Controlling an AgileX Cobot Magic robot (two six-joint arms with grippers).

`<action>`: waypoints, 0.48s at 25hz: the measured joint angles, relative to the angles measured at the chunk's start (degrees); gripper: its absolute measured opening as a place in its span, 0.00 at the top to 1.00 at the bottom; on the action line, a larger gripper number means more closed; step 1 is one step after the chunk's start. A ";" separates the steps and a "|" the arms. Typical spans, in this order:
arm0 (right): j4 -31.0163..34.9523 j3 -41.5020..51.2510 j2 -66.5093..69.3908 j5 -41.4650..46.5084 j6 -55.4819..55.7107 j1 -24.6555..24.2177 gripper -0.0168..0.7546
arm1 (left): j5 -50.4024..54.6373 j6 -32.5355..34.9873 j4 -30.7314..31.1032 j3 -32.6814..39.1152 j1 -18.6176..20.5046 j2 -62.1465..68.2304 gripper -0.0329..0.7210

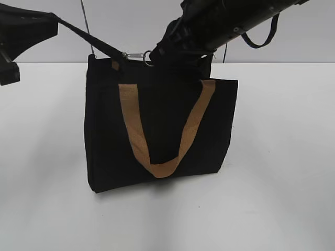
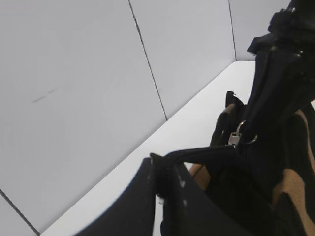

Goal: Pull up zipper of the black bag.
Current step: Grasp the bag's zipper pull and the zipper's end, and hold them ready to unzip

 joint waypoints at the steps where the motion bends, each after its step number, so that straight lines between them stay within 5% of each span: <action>1: -0.45 -0.01 -0.58 0.39 0.65 0.00 0.98 | -0.32 0.00 0.12 0.00 0.21 0.00 0.92; 12: -1.49 -0.06 -3.18 4.62 6.55 0.00 0.98 | -1.42 -0.55 1.50 0.00 0.34 -2.89 0.92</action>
